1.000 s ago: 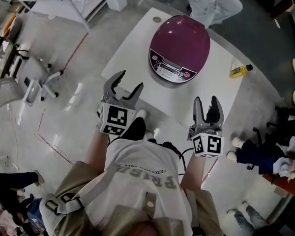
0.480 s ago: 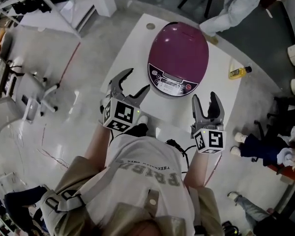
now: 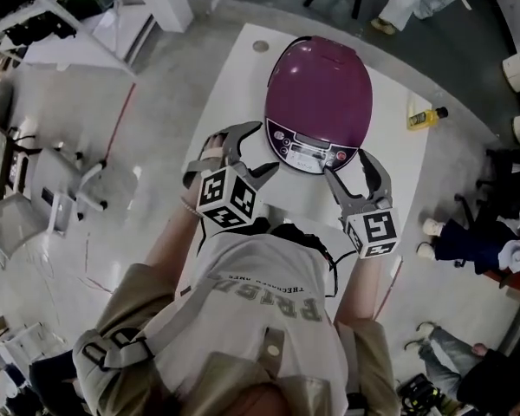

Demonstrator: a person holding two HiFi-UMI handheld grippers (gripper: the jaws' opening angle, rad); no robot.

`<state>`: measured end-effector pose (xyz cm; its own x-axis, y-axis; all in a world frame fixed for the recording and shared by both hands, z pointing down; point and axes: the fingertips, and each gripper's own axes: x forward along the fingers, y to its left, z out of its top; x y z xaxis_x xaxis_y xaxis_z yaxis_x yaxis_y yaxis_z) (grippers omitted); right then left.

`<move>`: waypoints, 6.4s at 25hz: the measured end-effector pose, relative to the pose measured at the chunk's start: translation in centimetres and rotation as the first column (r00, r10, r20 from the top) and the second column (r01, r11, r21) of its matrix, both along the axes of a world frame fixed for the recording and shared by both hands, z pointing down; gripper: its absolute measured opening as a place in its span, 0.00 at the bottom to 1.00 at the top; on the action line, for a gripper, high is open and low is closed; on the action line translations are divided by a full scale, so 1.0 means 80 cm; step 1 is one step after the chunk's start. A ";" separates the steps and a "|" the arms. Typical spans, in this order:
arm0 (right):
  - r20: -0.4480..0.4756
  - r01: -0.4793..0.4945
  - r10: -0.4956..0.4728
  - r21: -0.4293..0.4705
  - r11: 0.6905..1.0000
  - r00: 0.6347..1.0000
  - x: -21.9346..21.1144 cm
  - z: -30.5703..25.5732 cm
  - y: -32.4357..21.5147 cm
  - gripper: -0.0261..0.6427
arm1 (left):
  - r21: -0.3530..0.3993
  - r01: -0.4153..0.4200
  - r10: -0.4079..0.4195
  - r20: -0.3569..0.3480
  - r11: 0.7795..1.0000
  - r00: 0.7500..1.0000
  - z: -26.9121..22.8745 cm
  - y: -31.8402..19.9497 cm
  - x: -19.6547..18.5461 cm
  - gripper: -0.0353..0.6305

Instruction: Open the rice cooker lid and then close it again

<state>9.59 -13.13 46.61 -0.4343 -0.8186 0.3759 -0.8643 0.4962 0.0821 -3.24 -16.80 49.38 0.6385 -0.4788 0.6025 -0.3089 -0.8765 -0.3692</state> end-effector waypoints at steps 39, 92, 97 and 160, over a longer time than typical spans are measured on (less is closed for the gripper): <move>-0.421 0.382 -0.509 -0.352 0.854 0.751 -0.065 0.094 0.015 0.58 | 0.065 -0.362 0.264 0.567 0.930 0.780 0.084 0.035 0.079 0.74; -0.514 0.410 -0.569 -0.398 0.821 0.641 -0.058 0.103 0.008 0.57 | -0.030 -0.380 0.334 0.543 0.924 0.770 0.078 0.034 0.080 0.74; -0.494 0.408 -0.561 -0.389 0.826 0.664 -0.058 0.102 0.006 0.57 | -0.038 -0.376 0.339 0.523 0.926 0.782 0.078 0.033 0.081 0.74; 0.177 -0.047 0.004 0.240 0.970 0.984 0.116 -0.163 -0.210 0.59 | 0.128 0.050 -0.022 -0.206 0.991 0.978 -0.161 -0.234 0.068 0.74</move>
